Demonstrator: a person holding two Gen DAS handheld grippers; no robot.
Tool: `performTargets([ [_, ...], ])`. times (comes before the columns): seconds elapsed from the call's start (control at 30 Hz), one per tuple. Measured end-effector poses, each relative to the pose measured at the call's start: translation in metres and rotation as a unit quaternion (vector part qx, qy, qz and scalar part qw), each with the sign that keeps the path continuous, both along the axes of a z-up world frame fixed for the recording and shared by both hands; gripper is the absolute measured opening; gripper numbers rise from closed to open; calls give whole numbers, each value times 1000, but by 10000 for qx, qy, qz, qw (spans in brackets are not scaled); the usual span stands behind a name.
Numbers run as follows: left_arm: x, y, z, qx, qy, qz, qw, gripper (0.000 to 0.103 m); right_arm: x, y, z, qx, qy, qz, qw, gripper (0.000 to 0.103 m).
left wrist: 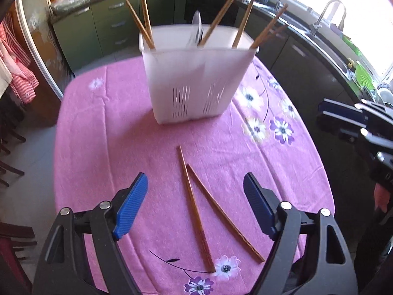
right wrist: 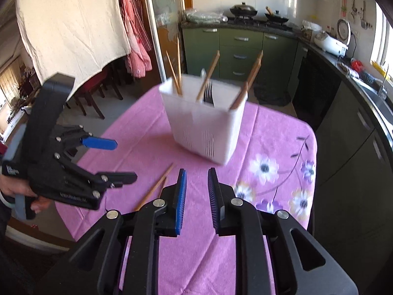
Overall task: Organize utensils
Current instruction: 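Grasp a wooden chopstick with the left gripper while the right gripper reaches for another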
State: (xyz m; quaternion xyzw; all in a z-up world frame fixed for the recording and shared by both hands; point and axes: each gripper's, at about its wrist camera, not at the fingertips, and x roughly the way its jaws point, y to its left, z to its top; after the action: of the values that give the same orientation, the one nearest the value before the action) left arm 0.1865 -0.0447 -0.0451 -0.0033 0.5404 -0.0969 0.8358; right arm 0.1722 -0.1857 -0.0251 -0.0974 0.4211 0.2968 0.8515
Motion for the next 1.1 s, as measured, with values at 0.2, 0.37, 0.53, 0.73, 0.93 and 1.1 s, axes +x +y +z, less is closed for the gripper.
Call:
performTargets([
  [0.2,9,-6,-56,-63,969,173,9951,53,0,-25,-75,-143,741,-217,9969,18],
  [0.37,21,-9,-81,179,1272,316,9912,28,0,-39,-95,-26,950,-315,9950,18],
  [0.53,31,-14,-93,455,1340,378,9892,22,4,-46,-100,67,1056,-332,9938,21],
  [0.73,42,-26,-101,712,1366,341,9875,16,7,-49,-105,139,1118,-334,9931,21],
  [0.93,57,-35,-104,818,1384,358,9863,10,7,-49,-109,153,1171,-312,9925,21],
  [1.1,64,-18,-98,765,1457,357,9857,7,7,-51,-110,148,1195,-344,9921,21],
])
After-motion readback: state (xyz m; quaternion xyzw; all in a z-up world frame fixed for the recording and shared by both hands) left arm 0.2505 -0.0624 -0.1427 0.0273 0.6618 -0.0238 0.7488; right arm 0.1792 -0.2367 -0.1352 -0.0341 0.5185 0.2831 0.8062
